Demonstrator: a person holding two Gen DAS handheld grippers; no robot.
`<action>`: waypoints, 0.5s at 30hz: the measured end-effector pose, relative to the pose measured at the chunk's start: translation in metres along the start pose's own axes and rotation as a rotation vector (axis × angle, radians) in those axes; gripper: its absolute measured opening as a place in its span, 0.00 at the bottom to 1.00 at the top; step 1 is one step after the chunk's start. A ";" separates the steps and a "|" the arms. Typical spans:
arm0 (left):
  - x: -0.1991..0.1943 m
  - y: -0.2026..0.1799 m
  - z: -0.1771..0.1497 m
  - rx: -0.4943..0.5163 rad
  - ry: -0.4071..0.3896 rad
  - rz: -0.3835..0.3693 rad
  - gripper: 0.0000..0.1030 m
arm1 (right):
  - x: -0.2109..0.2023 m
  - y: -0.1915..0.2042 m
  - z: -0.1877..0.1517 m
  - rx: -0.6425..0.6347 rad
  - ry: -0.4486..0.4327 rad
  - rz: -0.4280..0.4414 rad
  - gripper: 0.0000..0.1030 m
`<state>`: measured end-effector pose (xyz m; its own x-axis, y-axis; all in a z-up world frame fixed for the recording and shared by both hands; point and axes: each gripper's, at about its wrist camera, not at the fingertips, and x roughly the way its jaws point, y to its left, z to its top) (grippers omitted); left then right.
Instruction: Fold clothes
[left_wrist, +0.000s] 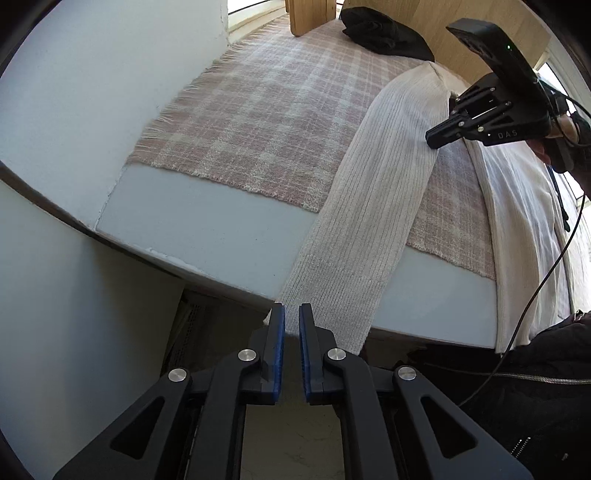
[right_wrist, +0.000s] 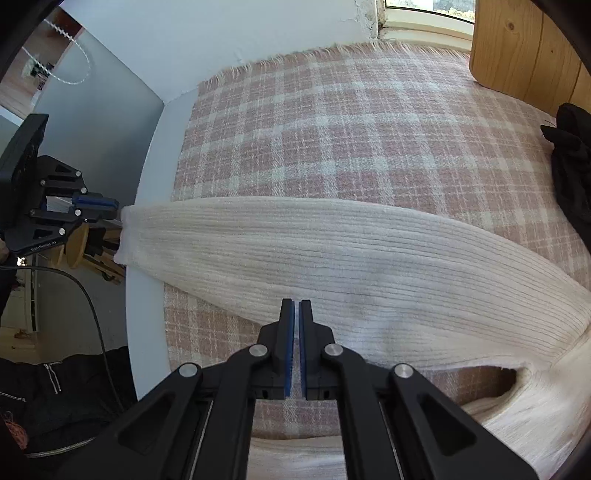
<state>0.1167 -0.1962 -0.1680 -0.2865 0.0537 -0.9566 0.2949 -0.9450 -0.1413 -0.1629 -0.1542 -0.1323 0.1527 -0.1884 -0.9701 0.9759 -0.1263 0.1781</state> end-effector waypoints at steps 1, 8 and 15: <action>0.001 0.002 -0.002 -0.008 0.006 -0.007 0.16 | 0.000 0.007 -0.002 -0.011 -0.002 -0.015 0.03; 0.006 0.006 -0.003 -0.057 0.027 -0.053 0.31 | -0.023 0.006 -0.004 0.090 -0.081 0.019 0.06; 0.007 0.006 0.018 -0.050 0.050 -0.057 0.35 | -0.021 0.004 -0.021 0.083 -0.049 -0.026 0.06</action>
<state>0.1000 -0.2076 -0.1708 -0.2586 0.1245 -0.9579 0.3252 -0.9226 -0.2077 -0.1586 -0.1307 -0.1149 0.1178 -0.2310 -0.9658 0.9627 -0.2120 0.1681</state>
